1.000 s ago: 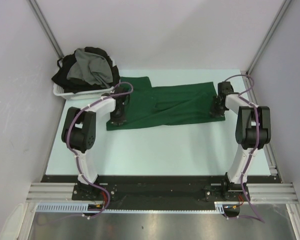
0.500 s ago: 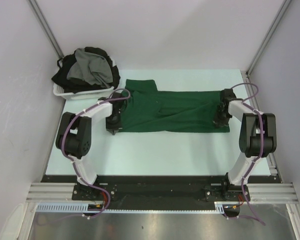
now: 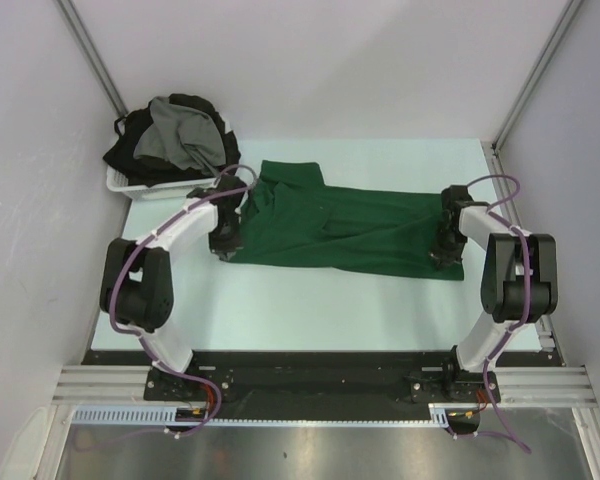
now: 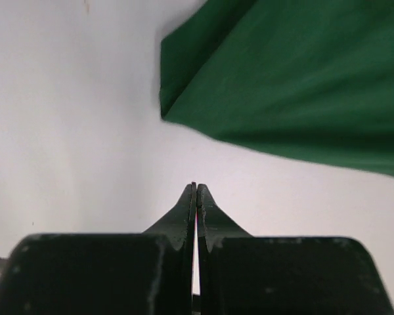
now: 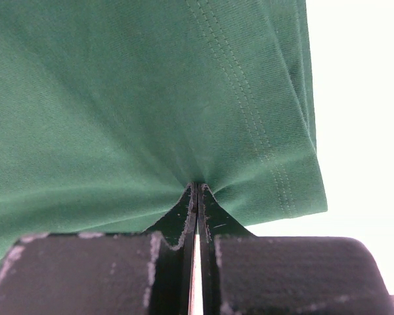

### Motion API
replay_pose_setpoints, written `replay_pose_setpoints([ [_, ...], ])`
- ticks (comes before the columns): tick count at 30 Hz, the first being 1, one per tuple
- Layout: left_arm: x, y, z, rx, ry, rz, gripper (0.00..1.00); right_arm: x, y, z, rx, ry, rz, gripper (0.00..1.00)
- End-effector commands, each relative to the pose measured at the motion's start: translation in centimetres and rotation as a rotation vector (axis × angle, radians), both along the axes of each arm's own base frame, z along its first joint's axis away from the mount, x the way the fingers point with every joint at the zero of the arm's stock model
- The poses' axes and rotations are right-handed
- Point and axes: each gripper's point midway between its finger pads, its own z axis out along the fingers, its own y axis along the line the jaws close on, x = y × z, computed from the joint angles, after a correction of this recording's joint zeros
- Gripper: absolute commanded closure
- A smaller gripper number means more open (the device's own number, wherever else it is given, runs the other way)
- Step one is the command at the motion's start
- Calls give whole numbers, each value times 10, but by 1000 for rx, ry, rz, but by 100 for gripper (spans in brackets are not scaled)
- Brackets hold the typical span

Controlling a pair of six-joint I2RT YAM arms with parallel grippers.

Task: Fold and stack the t-shirts
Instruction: Fold the flattened tshirt in 1/3 of the way

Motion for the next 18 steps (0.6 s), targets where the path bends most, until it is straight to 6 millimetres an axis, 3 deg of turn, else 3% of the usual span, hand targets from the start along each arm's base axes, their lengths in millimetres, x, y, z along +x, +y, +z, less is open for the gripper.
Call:
replay_pose_setpoints([
  [1,51,-31,26,-55,-131,-67,100,3,-6,1,-27,22,5,100],
  [7,77,-52,-3,-46,-95,-95,100,5,-8,1,-32,22,11,100],
  [12,78,-58,-32,-37,-44,-93,100,11,-13,5,-43,18,11,100],
  [18,71,-52,-50,-4,6,-91,100,16,-16,8,-48,11,14,100],
])
